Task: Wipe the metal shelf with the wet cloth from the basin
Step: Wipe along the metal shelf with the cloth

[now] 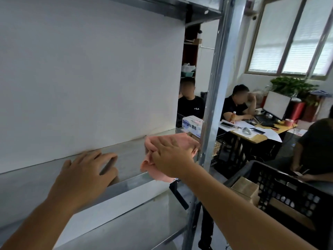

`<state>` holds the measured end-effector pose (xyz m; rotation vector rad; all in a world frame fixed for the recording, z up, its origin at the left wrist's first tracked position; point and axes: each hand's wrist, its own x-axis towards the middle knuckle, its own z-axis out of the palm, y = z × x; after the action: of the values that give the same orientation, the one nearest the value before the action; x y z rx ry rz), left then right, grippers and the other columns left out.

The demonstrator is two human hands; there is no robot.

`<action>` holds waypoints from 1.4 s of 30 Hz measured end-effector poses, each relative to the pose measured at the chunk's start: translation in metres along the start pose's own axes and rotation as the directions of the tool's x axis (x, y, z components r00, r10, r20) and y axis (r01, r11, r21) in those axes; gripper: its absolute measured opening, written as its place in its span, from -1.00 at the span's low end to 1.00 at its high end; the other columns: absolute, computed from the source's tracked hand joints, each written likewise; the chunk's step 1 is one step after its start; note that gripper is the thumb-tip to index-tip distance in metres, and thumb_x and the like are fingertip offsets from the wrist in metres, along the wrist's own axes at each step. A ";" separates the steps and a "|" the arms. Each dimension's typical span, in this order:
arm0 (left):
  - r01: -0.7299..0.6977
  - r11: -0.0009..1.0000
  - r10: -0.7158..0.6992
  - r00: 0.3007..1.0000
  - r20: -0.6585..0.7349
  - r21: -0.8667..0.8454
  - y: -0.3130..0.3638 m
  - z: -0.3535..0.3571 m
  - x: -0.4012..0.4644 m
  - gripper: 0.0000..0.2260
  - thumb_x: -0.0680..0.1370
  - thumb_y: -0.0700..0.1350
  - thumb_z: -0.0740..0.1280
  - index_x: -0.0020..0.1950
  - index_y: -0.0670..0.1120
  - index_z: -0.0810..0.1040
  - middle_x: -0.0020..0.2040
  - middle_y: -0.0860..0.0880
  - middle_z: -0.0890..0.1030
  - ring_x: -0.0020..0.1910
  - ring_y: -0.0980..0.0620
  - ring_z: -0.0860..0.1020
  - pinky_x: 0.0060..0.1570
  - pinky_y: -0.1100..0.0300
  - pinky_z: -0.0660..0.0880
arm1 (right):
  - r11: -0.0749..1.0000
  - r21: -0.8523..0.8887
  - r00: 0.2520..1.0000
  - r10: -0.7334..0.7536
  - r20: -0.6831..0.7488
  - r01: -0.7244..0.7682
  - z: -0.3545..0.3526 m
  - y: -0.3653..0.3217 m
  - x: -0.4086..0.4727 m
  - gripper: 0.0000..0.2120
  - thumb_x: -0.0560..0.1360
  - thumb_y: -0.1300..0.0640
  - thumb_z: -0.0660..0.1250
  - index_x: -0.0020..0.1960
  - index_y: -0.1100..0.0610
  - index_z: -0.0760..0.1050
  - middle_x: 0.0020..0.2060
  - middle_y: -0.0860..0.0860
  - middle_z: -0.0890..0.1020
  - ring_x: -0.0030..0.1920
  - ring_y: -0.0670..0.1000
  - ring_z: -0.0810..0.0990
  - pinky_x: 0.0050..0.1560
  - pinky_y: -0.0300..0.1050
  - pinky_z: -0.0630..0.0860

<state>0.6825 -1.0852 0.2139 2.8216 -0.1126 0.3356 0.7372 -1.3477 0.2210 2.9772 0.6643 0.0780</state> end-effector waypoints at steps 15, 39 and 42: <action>0.005 1.000 -0.004 1.000 -0.003 0.029 0.005 -0.004 -0.001 -0.58 0.59 0.24 0.14 0.46 0.29 0.39 0.48 0.13 0.41 0.51 0.04 0.26 0.46 -0.08 0.18 | 0.998 0.039 0.999 0.047 -0.025 -0.046 0.010 -0.002 0.018 -0.10 0.47 -0.36 -0.35 0.51 0.11 0.32 0.68 0.14 0.18 0.69 0.30 0.07 0.58 0.55 0.03; -0.052 0.998 0.047 0.994 0.103 0.046 -0.045 -0.022 -0.019 -0.40 0.47 0.41 0.00 0.50 0.31 0.30 0.59 0.12 0.30 0.58 0.04 0.18 0.50 -0.10 0.14 | 0.954 0.227 0.977 0.209 -0.039 -0.195 0.000 -0.060 0.004 -0.18 0.40 -0.38 -0.33 0.66 -0.33 -0.06 0.73 -0.15 0.04 0.72 0.13 0.02 0.51 0.60 0.01; -0.038 0.997 0.031 0.994 0.104 0.067 -0.069 -0.031 -0.029 -0.41 0.49 0.43 0.01 0.50 0.32 0.28 0.60 0.12 0.29 0.59 0.01 0.17 0.51 -0.14 0.14 | 0.948 0.292 0.985 0.154 -0.081 -0.124 0.004 -0.113 0.010 -0.28 0.47 -0.32 -0.23 0.65 -0.37 -0.05 0.72 -0.19 0.07 0.73 0.09 -0.01 0.54 0.53 -0.01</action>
<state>0.6550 -1.0094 0.2161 2.9083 -0.1747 0.2050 0.6993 -1.2422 0.2067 3.3171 0.5129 0.1583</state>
